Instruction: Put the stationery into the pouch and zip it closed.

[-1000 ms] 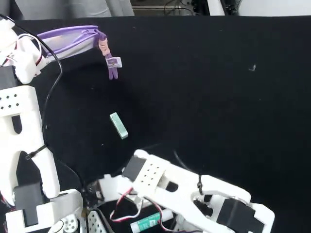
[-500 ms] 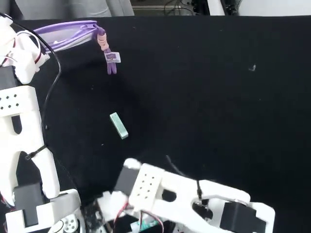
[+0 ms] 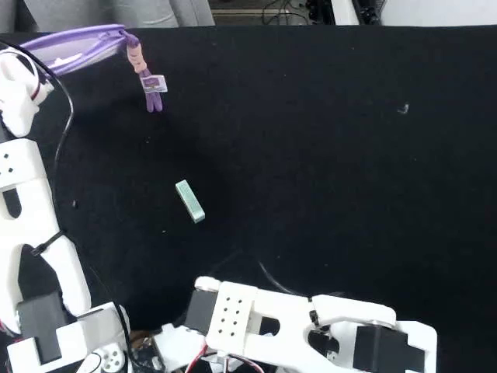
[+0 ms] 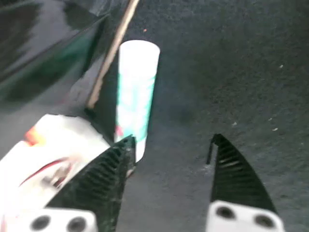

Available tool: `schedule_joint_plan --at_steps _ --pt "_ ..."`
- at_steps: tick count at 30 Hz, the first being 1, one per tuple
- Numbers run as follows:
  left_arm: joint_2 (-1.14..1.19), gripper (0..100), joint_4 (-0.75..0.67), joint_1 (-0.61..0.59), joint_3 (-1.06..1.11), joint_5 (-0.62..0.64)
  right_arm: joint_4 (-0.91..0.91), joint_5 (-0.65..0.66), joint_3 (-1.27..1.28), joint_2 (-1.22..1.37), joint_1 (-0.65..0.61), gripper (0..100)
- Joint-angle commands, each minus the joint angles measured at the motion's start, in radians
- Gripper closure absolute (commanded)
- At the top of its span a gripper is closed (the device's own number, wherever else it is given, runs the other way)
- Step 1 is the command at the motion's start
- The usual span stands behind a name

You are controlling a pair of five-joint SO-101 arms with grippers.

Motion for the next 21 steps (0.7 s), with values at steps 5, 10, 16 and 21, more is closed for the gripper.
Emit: schedule_joint_plan --at_steps 5,10,16,21 --pt "-0.048 97 -0.038 -0.077 -0.079 -0.003 -0.123 -0.107 0.056 -0.024 -0.011 75.8" --pt "-0.048 97 -0.038 -0.128 -0.099 -0.003 -0.129 -0.114 0.068 -0.024 -0.011 75.8" --pt "-0.048 97 -0.04 -0.156 -0.096 -0.008 -0.161 -0.107 0.064 -0.024 0.021 75.8" --pt "-0.048 97 -0.034 -0.156 -0.091 -0.009 -0.183 -0.068 0.035 -0.024 0.103 75.8"
